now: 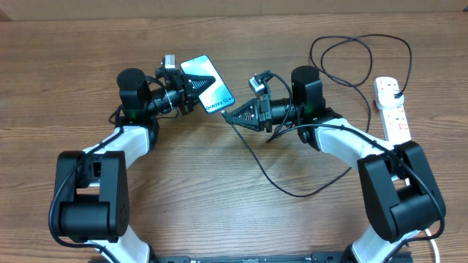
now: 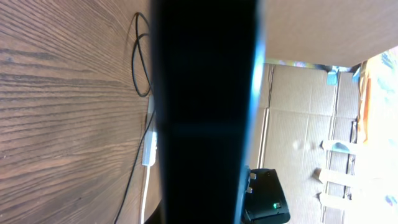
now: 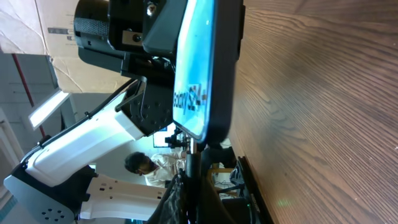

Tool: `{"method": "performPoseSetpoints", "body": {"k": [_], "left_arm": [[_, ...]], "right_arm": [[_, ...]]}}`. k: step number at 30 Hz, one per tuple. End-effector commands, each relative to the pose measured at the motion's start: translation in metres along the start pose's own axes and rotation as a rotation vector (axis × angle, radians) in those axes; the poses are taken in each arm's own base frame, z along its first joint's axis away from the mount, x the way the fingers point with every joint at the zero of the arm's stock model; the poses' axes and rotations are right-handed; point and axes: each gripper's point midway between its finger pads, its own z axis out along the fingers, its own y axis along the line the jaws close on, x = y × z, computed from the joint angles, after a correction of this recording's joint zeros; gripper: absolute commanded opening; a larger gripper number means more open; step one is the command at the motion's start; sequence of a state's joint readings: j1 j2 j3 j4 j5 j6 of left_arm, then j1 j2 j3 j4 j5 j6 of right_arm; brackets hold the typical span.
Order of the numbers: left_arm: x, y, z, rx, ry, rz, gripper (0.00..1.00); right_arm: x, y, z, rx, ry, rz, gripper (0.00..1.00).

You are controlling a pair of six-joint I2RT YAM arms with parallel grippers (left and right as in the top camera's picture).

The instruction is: Plug charger to phone and switch on socket

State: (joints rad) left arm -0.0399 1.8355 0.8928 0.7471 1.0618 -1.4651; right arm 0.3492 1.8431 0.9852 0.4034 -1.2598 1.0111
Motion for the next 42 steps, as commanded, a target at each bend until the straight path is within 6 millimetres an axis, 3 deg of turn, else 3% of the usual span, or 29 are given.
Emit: {"method": "performPoseSetpoints", "body": {"k": [1, 42], "left_arm": [[0.004, -0.01, 0.002, 0.016, 0.024, 0.052, 0.04], [0.003, -0.006, 0.002, 0.003, 0.017, 0.033, 0.05]], "right_arm": [[0.005, 0.0, 0.001, -0.009, 0.018, 0.011, 0.04], [-0.015, -0.011, 0.0, 0.049, -0.101, 0.079, 0.04]]}}
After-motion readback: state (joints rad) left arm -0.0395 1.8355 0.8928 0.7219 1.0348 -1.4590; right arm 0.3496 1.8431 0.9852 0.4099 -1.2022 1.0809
